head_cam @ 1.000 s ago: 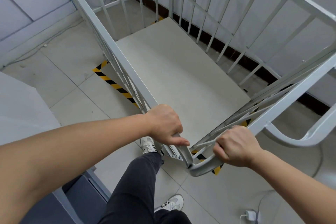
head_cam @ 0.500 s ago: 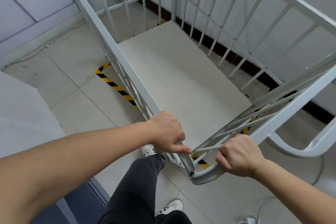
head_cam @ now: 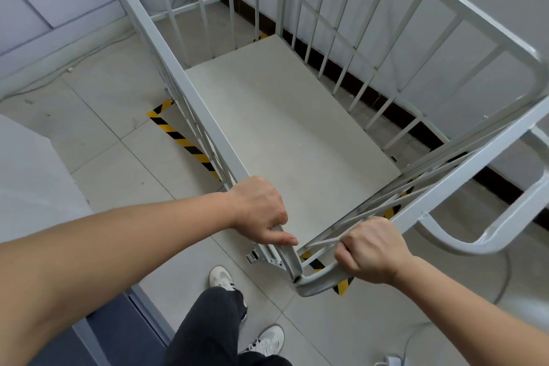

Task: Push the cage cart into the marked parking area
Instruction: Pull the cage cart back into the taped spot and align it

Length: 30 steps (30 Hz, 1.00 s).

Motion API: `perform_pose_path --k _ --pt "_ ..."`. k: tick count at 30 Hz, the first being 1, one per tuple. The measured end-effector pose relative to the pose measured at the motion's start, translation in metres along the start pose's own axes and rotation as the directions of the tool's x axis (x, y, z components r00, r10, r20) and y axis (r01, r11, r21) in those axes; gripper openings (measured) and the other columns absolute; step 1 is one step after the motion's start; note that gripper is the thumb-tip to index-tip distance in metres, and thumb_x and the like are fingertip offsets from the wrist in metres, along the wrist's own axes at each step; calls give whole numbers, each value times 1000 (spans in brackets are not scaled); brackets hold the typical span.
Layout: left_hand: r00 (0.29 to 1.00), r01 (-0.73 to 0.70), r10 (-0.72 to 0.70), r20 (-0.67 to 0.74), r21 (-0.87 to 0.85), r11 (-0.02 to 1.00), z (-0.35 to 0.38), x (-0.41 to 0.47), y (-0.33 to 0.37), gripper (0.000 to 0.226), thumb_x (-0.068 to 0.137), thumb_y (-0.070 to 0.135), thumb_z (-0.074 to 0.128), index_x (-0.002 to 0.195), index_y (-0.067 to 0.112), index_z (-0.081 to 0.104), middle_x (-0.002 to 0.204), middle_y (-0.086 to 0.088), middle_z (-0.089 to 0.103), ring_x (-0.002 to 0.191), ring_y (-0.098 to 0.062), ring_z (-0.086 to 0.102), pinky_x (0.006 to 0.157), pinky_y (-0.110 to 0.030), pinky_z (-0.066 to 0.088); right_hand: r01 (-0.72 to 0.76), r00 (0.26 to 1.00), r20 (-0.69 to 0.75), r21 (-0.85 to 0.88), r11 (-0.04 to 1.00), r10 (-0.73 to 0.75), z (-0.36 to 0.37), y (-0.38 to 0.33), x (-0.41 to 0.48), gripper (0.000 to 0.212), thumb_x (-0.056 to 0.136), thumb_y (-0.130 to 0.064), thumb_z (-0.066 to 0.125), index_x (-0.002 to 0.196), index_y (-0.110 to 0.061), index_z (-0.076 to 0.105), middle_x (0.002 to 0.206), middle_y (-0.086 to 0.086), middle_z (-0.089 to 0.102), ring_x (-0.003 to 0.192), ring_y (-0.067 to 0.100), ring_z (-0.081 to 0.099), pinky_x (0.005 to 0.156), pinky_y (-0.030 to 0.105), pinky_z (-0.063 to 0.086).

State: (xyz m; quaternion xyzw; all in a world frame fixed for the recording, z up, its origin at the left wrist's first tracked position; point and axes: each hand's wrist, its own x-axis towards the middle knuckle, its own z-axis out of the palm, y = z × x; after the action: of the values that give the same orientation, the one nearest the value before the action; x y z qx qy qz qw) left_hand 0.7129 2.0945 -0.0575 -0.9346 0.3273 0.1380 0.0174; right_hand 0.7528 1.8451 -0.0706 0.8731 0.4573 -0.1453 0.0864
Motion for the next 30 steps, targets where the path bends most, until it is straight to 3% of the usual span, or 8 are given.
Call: perform_pose_path --k 5,11,14,20,25,30 --pt "1000 -2 2 -5 -8 1000 1 1 0 70 89 69 22 65 13 58 57 -2 49 56 -26 49 57 -31 41 -9 1000 6 33 999 9 -4 -1 0 46 77 -38 36 44 -7 43 40 12 43 35 26 37 44 32 39" --pt "1000 -11 11 -5 -12 1000 0 0 0 66 91 68 25 63 14 52 51 0 37 55 -27 45 57 -31 40 -61 997 43 22 998 60 -8 -3 -1 42 73 -34 41 42 -6 41 37 12 39 35 28 27 40 31 37" --pt "1000 -14 14 18 -13 1000 -1 1 0 68 90 68 24 64 14 55 55 -2 45 57 -27 49 58 -32 41 -45 998 42 6 999 45 -6 -3 -2 42 74 -34 40 42 -6 40 37 11 39 36 26 25 41 32 39" --pt "998 10 -9 67 -7 1000 2 2 2 78 79 72 8 67 13 58 64 -6 60 62 -28 53 59 -31 40 5 1000 -10 42 999 -5 -4 -5 -2 47 79 -37 30 46 -5 42 43 13 46 39 30 39 47 34 37" --pt "979 98 -97 179 4 995 -1 8 5 76 82 72 19 71 11 62 65 -8 58 63 -29 50 58 -32 37 49 998 -37 67 997 -46 -8 -3 -1 45 80 -34 32 43 -9 23 40 9 31 36 26 26 42 30 21" --pt "923 272 -264 280 12 962 -6 15 14 66 86 63 29 72 8 63 70 -13 63 63 -31 49 63 -36 45 122 991 -72 143 982 -112 -11 2 -3 41 82 -31 30 47 -11 22 43 8 26 41 27 27 43 29 14"
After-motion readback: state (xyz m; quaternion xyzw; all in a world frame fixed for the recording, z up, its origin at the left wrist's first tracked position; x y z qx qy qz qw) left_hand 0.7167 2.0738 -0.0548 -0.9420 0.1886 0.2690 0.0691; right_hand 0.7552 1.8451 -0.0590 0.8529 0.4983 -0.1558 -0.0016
